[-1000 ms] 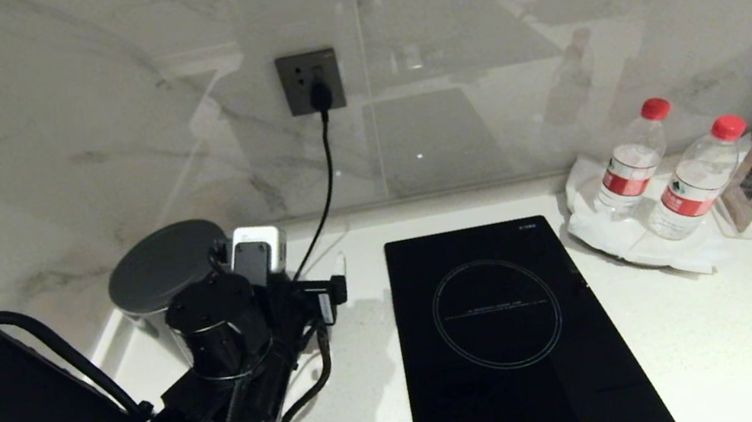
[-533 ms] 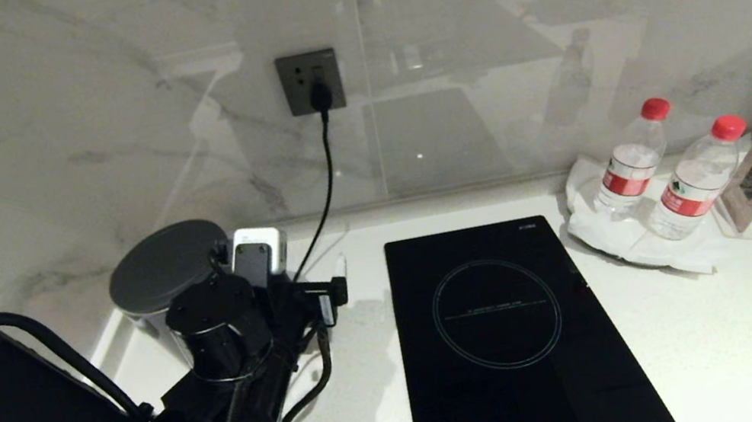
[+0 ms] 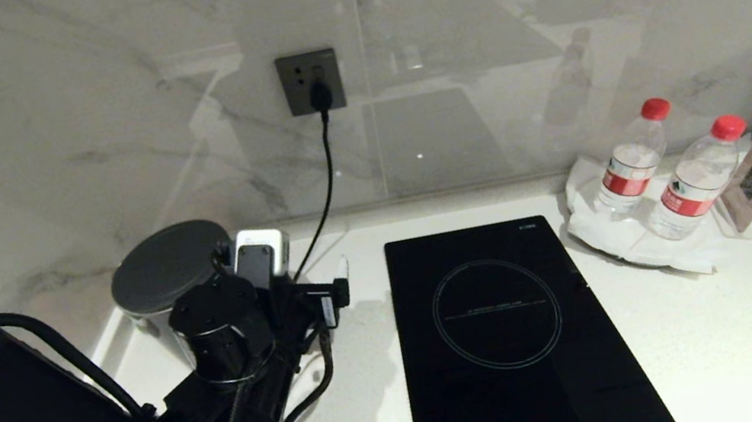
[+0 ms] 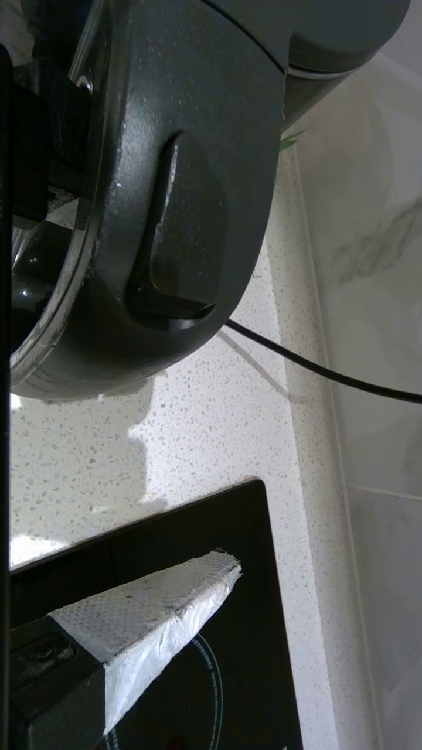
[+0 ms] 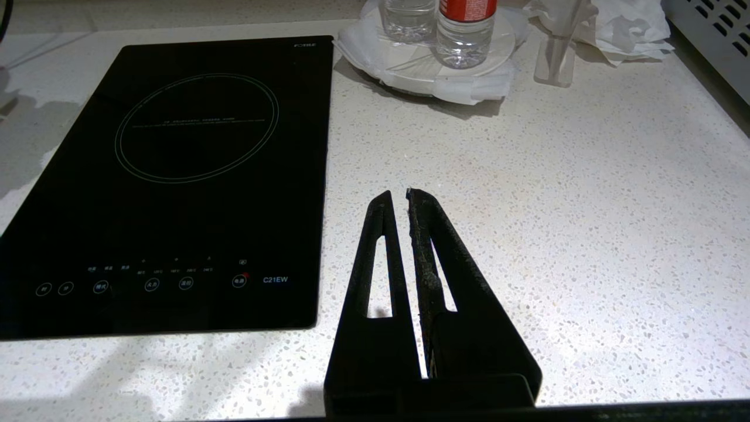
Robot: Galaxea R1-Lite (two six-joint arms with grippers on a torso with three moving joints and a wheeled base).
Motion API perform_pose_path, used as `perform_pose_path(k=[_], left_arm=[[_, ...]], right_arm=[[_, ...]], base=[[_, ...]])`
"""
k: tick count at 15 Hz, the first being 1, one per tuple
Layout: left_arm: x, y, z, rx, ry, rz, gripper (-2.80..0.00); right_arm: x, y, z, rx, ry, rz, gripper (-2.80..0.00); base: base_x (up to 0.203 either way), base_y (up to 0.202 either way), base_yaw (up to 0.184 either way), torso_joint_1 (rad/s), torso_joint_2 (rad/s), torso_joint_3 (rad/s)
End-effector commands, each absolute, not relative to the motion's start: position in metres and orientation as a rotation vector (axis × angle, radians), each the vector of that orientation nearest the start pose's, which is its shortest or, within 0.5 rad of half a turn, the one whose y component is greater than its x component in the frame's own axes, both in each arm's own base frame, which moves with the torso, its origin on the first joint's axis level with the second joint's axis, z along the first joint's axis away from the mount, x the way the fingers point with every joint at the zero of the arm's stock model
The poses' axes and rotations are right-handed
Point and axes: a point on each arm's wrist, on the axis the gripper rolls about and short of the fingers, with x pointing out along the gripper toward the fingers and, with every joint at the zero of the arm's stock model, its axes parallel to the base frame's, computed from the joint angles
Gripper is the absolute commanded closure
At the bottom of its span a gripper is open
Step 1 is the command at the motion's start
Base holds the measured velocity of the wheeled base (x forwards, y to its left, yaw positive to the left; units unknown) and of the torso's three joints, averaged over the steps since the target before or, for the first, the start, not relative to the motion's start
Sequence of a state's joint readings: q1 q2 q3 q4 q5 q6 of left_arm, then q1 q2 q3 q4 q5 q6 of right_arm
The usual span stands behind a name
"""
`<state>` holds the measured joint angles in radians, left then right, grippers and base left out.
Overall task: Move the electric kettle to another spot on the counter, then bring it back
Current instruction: Pick up the kettle
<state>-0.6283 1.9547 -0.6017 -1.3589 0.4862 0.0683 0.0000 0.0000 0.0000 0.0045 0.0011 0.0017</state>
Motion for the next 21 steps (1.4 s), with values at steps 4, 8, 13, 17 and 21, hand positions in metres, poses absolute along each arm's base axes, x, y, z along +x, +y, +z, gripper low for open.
perform_pose_path(k=[4, 8, 13, 17, 21], left_arm=[[0.2690, -0.1818, 0.1242, 0.070, 0.000, -0.132, -2.80], [0.2665, -0.1831, 0.1235, 0.093, 0.028, -0.096, -2.80], [0.2679, -0.1832, 0.1262, 0.082, 0.018, -0.102, -2.80], [0.2679, -0.1847, 0.1267, 0.079, 0.016, -0.102, 0.00], [0.2675, -0.1852, 0.1267, 0.079, 0.016, -0.100, 0.00]], right_arm=[[-0.0228, 0.0000, 0.0750, 0.002, 0.005, 0.003, 0.00], [-0.0228, 0.0000, 0.0750, 0.002, 0.005, 0.003, 0.00], [-0.0228, 0.0000, 0.0750, 0.002, 0.005, 0.002, 0.00], [-0.0228, 0.0000, 0.0750, 0.002, 0.005, 0.002, 0.00], [-0.0228, 0.0000, 0.0750, 0.002, 0.005, 0.002, 0.00]], base=[[0.000, 0.000, 0.000, 0.000, 0.00, 0.000], [0.000, 0.000, 0.000, 0.000, 0.00, 0.000], [0.000, 0.000, 0.000, 0.000, 0.00, 0.000], [0.000, 0.000, 0.000, 0.000, 0.00, 0.000], [0.000, 0.000, 0.000, 0.000, 0.00, 0.000]])
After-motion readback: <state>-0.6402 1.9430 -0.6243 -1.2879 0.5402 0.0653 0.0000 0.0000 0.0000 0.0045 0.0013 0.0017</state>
